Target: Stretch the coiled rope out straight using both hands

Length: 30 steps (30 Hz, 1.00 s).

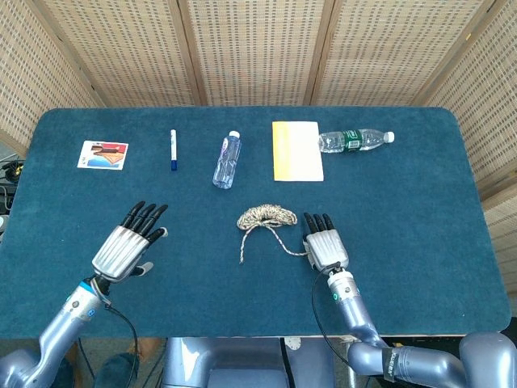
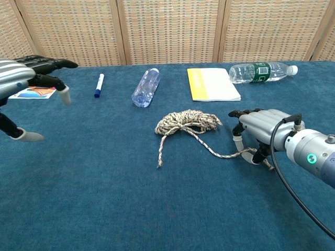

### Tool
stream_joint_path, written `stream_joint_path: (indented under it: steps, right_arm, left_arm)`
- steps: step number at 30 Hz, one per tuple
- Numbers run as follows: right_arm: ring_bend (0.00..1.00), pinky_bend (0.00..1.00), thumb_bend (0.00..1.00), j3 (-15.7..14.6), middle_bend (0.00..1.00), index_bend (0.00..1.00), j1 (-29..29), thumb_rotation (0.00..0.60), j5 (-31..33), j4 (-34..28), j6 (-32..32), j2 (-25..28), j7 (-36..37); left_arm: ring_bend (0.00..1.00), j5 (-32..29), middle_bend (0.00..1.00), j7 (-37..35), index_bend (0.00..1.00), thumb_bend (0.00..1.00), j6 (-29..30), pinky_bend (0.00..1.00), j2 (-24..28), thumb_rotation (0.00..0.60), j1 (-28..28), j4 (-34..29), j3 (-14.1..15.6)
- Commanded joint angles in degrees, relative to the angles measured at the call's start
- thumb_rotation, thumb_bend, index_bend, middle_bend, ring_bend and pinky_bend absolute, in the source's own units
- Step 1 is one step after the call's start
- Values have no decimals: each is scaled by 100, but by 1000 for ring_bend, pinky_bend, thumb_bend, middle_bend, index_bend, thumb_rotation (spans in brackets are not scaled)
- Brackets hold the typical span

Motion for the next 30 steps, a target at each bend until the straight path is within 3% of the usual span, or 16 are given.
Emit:
stream_joint_path:
  steps: [1, 11, 22, 30]
  right_arm:
    - [0, 0, 434, 15, 0, 624, 18, 600, 37, 22, -25, -5, -26]
    - [0, 0, 434, 79, 0, 630, 104, 600, 199, 79, -172, -2, -62]
    - [0, 0, 434, 136, 0, 633, 181, 600, 276, 64, -284, 69, -8]
    - [0, 0, 434, 100, 0, 634, 233, 600, 274, 87, -371, 108, 51]
  left_arm:
    - [0, 208, 0, -3, 391, 156, -244, 0, -239, 600, -324, 292, -11]
    - [0, 585, 0, 185, 433, 186, -804, 0, -1139, 600, -1241, 1364, -30]
    - [0, 706, 0, 332, 465, 221, -1257, 0, -1932, 600, -2011, 2133, -52]
    - [0, 784, 0, 264, 480, 234, -1544, 0, -2496, 600, -2535, 2877, 133]
